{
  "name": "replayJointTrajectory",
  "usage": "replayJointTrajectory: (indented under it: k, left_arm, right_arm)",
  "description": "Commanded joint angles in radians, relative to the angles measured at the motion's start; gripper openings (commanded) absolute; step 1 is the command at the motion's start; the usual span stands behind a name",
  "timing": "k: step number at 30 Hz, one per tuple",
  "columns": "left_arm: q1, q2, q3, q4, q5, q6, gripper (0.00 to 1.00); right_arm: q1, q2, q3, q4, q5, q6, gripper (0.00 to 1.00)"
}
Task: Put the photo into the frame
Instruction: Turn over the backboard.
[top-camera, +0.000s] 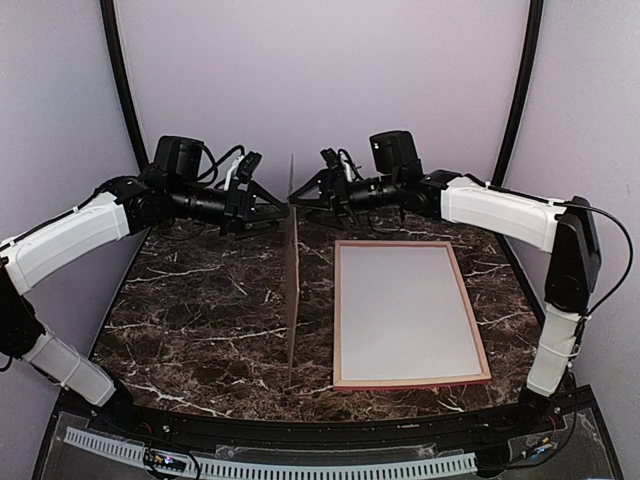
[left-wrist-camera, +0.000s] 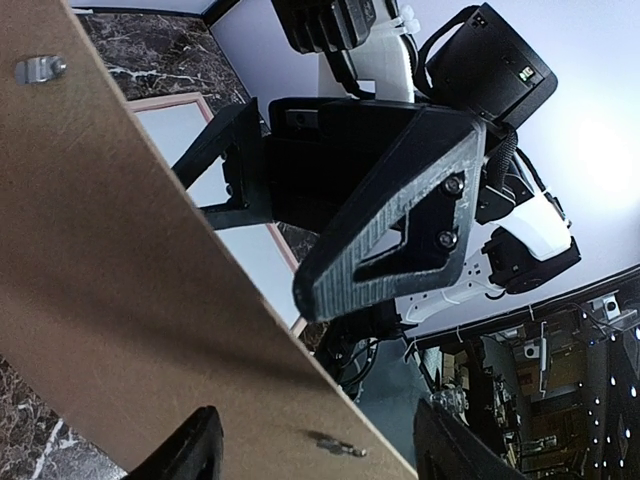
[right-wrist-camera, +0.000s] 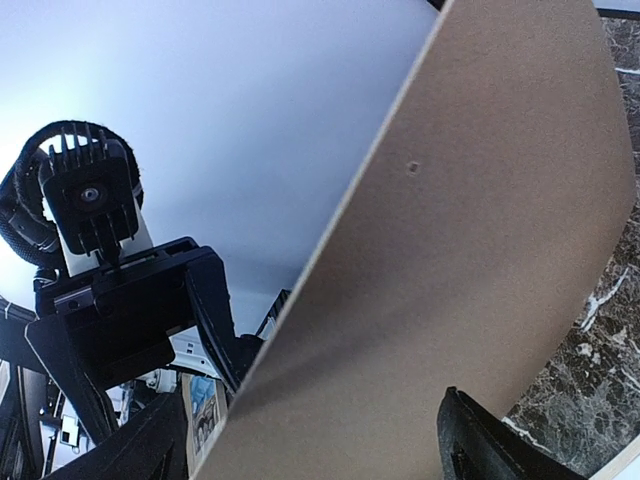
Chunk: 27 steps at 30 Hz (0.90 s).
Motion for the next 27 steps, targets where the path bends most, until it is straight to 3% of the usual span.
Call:
replayJointTrajectory:
  k: [1,11,16,22,27]
  left_arm:
    - [-0.006,0.002,0.013,0.042,0.034,-0.004,0.68]
    - [-0.006,-0.022,-0.009,-0.003,-0.017,0.033,0.68]
    - [-0.006,-0.057,-0.084,-0.057,-0.166,0.06,0.68]
    - [-0.006,-0.085,-0.252,-0.03,-0.311,0.05,0.68]
    - [-0.005,-0.091,-0.481,0.103,-0.429,-0.041,0.68]
  right_arm:
    - [0.014,-0.001,0.028,-0.012,0.009,-0.018,0.86]
    - [0.004,-0.011,0.014,-0.169,0.104,-0.116,0.65]
    - [-0.013,-0.015,-0.033,-0.187,0.125,-0.135,0.54]
    - [-0.029,-0.005,-0.073,-0.198,0.14,-0.165,0.48]
    - [-0.04,0.035,-0.165,-0.102,0.102,-0.14,0.4]
